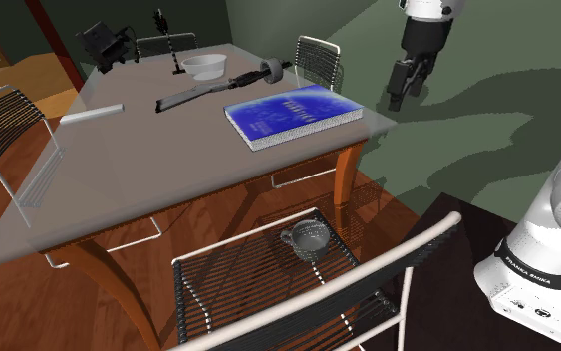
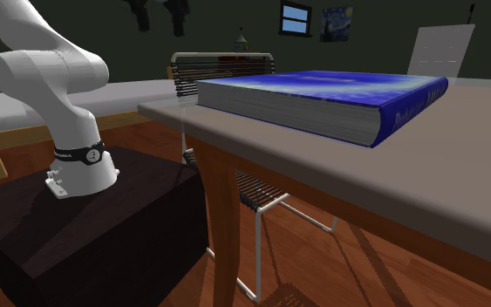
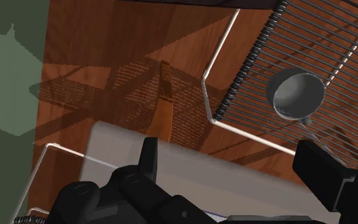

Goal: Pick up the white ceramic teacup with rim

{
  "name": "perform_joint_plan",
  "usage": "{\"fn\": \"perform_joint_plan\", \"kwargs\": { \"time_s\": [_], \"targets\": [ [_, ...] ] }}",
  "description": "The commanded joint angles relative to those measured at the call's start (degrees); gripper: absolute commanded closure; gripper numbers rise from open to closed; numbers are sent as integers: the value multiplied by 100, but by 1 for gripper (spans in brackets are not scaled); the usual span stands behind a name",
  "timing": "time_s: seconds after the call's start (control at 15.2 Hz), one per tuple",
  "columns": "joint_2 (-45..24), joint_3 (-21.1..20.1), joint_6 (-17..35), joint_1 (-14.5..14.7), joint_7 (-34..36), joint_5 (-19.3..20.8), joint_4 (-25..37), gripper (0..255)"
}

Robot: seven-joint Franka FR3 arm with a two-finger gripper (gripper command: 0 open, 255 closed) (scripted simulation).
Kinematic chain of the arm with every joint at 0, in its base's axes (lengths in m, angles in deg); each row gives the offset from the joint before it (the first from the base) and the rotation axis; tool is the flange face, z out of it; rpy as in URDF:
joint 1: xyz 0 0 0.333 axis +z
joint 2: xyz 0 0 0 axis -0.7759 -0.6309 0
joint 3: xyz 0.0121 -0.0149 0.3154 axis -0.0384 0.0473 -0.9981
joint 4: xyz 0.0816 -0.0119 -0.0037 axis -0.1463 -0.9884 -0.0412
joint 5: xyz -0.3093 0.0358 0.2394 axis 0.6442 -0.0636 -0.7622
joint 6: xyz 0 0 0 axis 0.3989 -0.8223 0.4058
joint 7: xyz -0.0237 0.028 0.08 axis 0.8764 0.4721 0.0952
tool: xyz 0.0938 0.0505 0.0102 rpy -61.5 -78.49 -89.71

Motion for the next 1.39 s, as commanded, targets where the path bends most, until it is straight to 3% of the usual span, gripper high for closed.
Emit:
{"fn": "perform_joint_plan", "kwargs": {
  "time_s": [0.0, 0.79, 1.06, 1.32],
  "targets": [
    [-123, -227, 321, 63, 250, -116, -203, 0],
    [-1611, -1508, 2194, 255, 1619, -441, -673, 0],
    [-2377, -1961, 2811, 212, 2180, -301, -577, 0],
    [-3266, -2398, 3368, 113, 2877, 98, -353, 0]
  ]
}}
